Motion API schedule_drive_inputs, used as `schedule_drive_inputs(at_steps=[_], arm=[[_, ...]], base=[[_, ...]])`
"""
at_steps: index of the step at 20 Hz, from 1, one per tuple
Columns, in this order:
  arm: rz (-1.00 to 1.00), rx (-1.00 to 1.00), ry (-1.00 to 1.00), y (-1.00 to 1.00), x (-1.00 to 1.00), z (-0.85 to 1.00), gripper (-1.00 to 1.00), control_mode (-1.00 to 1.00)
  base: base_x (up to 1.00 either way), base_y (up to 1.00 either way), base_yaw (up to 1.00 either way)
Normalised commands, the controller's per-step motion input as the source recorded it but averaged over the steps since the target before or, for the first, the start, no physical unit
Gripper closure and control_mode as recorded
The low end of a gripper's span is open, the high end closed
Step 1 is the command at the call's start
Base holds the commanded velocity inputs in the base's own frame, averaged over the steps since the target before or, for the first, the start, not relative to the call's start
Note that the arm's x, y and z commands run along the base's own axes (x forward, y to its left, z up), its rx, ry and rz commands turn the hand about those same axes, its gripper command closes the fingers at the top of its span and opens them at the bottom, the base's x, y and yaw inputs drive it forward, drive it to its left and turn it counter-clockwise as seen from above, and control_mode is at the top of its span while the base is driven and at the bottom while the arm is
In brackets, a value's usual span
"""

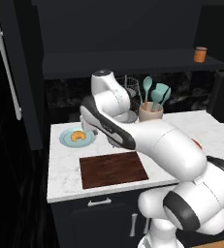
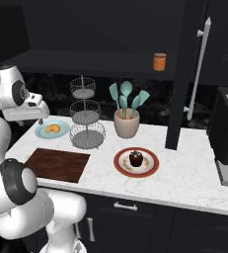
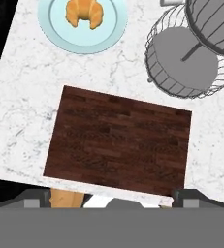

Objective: From the different types of pastries on the counter, select a croissant and place it on the cutting board. Then retrieve a jar of jam from the cabinet and place it alongside the croissant on the cutting board.

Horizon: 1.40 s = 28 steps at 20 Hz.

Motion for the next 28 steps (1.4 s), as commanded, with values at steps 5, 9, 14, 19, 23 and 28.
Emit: schedule_drive_inputs(at_steps=[5, 9, 14, 19, 23, 28], arm=[[0.0, 0.0, 0.0, 0.26, 0.12, -0.36, -1.0, -1.0], [0.0, 0.0, 0.0, 0.28, 0.27, -0.47, -1.0, -1.0], [-0.07, 0.0, 0.0, 0.01, 0.51, -0.1, -1.0, -1.0], [-0.17, 0.0, 0.0, 0.01, 0.44, -0.02, -1.0, -1.0], [-0.13, 0.02, 0.0, 0.03, 0.15, -0.08, -1.0, -1.0], [-0.01, 0.01, 0.0, 0.02, 0.12, -0.1, -1.0, -1.0]], base=[[0.0, 0.0, 0.0], [0.0, 0.0, 0.0], [0.0, 0.0, 0.0], [0.0, 0.0, 0.0], [0.0, 0.0, 0.0], [0.0, 0.0, 0.0]])
